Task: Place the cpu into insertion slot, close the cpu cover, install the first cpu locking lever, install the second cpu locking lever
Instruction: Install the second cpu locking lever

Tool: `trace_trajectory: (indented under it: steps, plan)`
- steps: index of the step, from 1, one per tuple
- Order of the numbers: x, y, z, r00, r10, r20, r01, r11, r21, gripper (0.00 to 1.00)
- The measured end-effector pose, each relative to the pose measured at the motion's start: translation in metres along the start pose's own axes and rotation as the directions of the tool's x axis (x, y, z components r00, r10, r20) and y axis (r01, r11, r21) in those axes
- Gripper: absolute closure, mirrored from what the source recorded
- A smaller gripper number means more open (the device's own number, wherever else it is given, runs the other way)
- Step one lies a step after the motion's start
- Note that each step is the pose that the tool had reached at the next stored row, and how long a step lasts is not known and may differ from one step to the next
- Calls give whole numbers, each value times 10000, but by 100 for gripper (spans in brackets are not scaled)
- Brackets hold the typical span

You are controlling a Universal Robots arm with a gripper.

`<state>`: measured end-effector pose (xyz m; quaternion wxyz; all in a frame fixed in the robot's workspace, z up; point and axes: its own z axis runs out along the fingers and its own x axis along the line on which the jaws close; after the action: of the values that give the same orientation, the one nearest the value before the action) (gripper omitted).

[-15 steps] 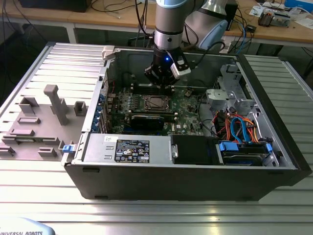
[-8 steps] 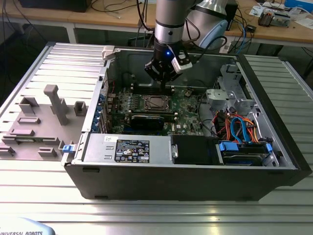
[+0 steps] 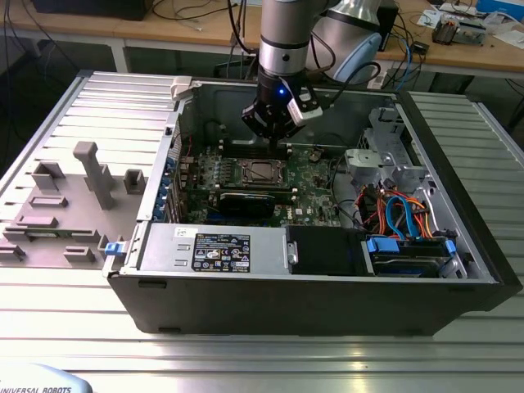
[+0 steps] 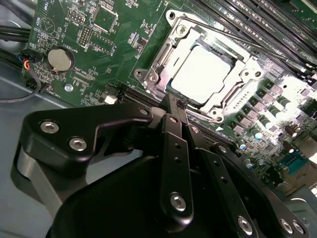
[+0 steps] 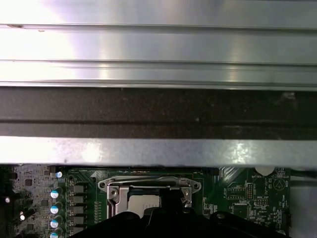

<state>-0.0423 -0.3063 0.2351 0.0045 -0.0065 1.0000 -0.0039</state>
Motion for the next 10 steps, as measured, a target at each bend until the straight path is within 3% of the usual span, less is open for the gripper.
trace_trajectory:
  steps: [10]
  plan:
    - [1, -55, 0, 10000, 0, 0, 0, 10000, 0, 89]
